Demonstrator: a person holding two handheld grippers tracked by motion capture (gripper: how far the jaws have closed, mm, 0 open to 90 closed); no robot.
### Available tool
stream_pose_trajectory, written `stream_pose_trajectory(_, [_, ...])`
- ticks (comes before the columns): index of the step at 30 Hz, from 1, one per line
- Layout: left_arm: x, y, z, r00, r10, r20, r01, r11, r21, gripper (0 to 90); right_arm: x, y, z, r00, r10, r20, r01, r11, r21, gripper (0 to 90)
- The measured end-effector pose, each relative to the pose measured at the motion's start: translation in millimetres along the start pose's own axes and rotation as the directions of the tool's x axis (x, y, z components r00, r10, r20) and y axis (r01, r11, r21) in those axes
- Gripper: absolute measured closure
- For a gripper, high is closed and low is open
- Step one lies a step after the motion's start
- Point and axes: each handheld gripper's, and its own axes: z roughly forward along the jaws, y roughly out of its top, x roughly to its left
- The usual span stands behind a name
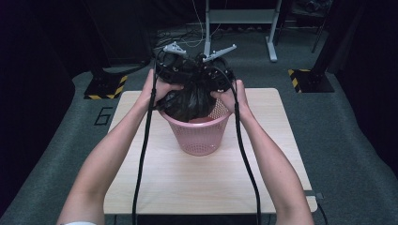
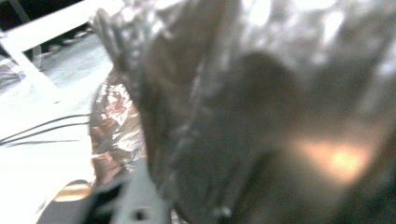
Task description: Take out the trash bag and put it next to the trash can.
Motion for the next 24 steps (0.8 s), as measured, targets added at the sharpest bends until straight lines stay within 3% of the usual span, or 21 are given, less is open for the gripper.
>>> stream_pose_trajectory(2, [-0.4, -0.4, -2.1, 0.9991, 0.03, -0.029, -0.03, 0.9994, 0.02, 42.8, -0.5, 0.1, -2.1, 0.9997, 0.004, 0.026, -0.004, 1.0, -0.003, 89.6])
stream_pose_trajectory(5, [-1.7, -2.0, -2.2, 0.9988, 0.047, -0.015, -0.046, 0.9977, 0.05, 26.8, -4.3, 0.8, -7.1, 0.9974, 0.003, 0.072, -0.002, 1.0, -0.012, 89.6])
stream_pose_trajectory(8, [-7.1, -2.1, 6.2, 0.9955, 0.091, -0.026, -0.087, 0.9904, 0.107, 20.6, -4.9, 4.8, -11.5, 0.9975, 0.017, 0.069, -0.014, 0.999, -0.042, 89.7])
stream_pose_trajectory(11, [-14.3, -2.3, 17.9, 0.9937, 0.105, -0.04, -0.099, 0.9858, 0.136, 16.0, 0.4, 12.7, -15.3, 0.9991, 0.021, 0.037, -0.018, 0.997, -0.081, 89.9])
stream_pose_trajectory(13, [-17.2, -2.2, 24.0, 0.9943, 0.093, -0.052, -0.085, 0.9865, 0.14, 15.6, 4.6, 17.3, -16.3, 0.9994, 0.022, 0.025, -0.02, 0.996, -0.089, 90.0])
stream_pose_trajectory(17, [-22.7, -4.2, 33.3, 0.9899, 0.122, -0.072, -0.109, 0.9812, 0.159, 20.5, 8.1, 21.5, -18.4, 0.9996, 0.026, -0.004, -0.027, 0.993, -0.114, 90.0])
stream_pose_trajectory(18, [-23.6, -4.6, 34.5, 0.9894, 0.117, -0.085, -0.104, 0.9829, 0.152, 23.9, 8.4, 22.2, -18.2, 0.9996, 0.026, -0.012, -0.027, 0.993, -0.119, 90.0])
stream_pose_trajectory(21, [-23.9, -6.4, 37.3, 0.9882, 0.122, -0.093, -0.108, 0.9841, 0.141, 37.0, 10.4, 22.1, -16.1, 0.9987, 0.029, -0.041, -0.034, 0.992, -0.122, 90.0])
stream_pose_trajectory(24, [-21.4, -8.5, 37.6, 0.9873, 0.122, -0.102, -0.111, 0.9873, 0.114, 55.8, 11.9, 20.6, -15.0, 0.9982, 0.028, -0.054, -0.035, 0.991, -0.128, 90.0])
